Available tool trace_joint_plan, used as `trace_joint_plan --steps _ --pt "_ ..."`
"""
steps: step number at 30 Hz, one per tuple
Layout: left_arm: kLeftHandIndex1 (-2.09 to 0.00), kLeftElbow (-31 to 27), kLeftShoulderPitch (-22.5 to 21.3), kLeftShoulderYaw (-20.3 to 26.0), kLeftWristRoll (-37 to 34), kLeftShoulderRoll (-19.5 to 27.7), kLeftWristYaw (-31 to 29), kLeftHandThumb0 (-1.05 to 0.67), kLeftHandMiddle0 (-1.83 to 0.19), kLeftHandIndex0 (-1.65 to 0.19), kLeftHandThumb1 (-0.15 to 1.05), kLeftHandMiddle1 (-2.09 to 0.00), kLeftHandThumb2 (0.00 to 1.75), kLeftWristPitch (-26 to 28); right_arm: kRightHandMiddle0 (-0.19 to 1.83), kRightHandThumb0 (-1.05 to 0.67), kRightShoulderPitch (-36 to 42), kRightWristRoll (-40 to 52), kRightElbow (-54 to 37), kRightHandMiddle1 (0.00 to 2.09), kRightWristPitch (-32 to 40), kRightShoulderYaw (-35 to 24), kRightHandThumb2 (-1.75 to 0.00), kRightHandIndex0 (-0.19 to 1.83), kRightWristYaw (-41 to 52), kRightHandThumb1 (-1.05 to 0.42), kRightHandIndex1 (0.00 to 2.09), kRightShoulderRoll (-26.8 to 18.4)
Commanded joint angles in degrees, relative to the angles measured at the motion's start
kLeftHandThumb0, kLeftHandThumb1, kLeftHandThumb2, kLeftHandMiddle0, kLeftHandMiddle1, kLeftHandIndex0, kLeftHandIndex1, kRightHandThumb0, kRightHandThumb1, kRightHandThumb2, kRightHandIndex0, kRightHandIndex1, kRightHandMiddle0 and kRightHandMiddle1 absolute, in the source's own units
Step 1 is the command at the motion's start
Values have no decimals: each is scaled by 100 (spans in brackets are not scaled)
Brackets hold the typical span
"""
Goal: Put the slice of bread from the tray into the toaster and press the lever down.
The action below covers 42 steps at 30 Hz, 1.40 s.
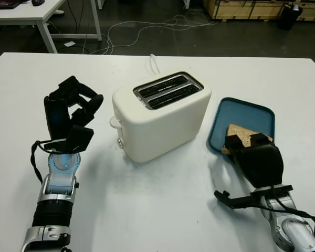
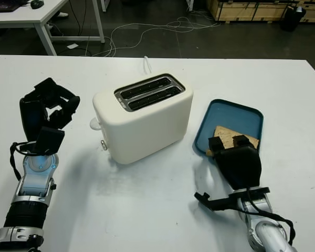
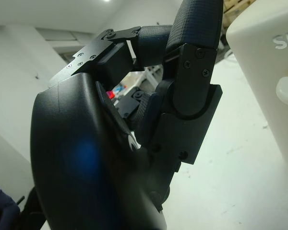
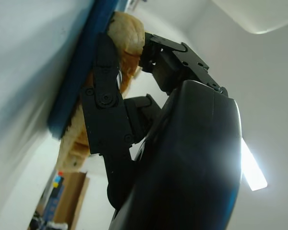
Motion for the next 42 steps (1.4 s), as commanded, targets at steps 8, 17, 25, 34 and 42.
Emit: trace_joint_plan --steps 8,17,25,34,42 --pt "-135 -124 24 -8 -1 -50 27 -95 -103 -88 92 -149 25 135 50 -33 -822 869 511 172 -996 -467 -20 79 -1021 -92 175 -414" --pt "-137 -113 53 -4 47 -24 60 -95 -102 -87 92 -150 27 76 53 -37 -1779 1625 1173 175 -1691 -717 -22 79 -727 -92 175 -700" --pt "-137 -102 29 -2 27 -12 42 -95 -100 -86 92 -150 26 78 58 -35 -2981 1562 1903 173 -2053 -743 -4 83 -871 -89 175 -1213" --pt "-136 -227 54 7 15 -87 98 -97 -102 -88 92 -149 25 228 72 -47 -5382 2845 3422 150 -3591 -614 -23 80 1334 -92 174 -1666" --pt "-136 -299 54 7 9 -61 72 -97 -101 -88 92 -150 25 289 82 -56 -7812 4313 4986 168 -4060 -636 -18 98 3996 -92 175 -1275"
